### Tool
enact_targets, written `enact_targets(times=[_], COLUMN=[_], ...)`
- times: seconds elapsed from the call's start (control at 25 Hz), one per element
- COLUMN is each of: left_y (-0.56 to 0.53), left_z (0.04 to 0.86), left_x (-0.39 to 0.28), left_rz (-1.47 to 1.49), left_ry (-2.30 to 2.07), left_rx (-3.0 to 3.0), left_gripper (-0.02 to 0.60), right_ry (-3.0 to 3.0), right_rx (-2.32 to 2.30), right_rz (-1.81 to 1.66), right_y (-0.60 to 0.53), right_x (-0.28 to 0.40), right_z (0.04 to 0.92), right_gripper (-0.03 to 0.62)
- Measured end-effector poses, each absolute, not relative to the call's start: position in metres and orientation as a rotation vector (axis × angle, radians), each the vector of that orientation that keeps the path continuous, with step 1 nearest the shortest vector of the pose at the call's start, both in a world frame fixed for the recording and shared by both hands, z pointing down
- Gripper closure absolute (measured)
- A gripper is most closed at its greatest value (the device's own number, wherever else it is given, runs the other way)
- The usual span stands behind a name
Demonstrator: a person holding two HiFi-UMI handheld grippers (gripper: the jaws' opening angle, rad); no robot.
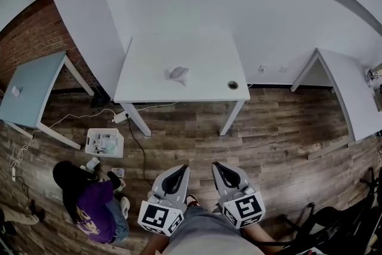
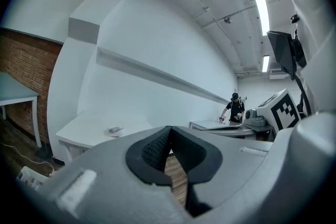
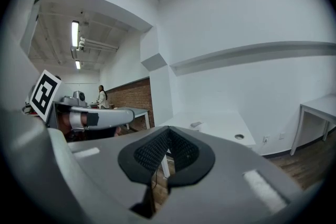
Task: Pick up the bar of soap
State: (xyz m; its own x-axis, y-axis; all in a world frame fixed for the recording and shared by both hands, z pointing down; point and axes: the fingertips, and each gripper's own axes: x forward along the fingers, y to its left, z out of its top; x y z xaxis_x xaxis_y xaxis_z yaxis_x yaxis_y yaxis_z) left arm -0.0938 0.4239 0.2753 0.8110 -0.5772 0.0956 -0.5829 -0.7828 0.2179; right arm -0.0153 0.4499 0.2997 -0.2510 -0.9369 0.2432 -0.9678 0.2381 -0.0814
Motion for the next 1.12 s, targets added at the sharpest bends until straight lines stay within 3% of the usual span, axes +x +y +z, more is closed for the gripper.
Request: enact_targets(times=[0.6, 1.12], left_y=[0.391, 0.331], left_z=[0.267, 0.278], left_x=[-0.088, -0.046], left_rz=[-0.001, 0.04], left_ry=[-0.914, -0.951], left_rx=[2.779, 2.742], left_gripper=[0.58, 0.58], right_ry=[-2.382, -2.41], right_rx=[1.819, 1.778], right_rz=[0.258, 0.298], right_y=[0.415, 0.351], right_x=[-0.019, 0.023], right_z=[0.288, 0.3], right_gripper=[0.591, 0.591])
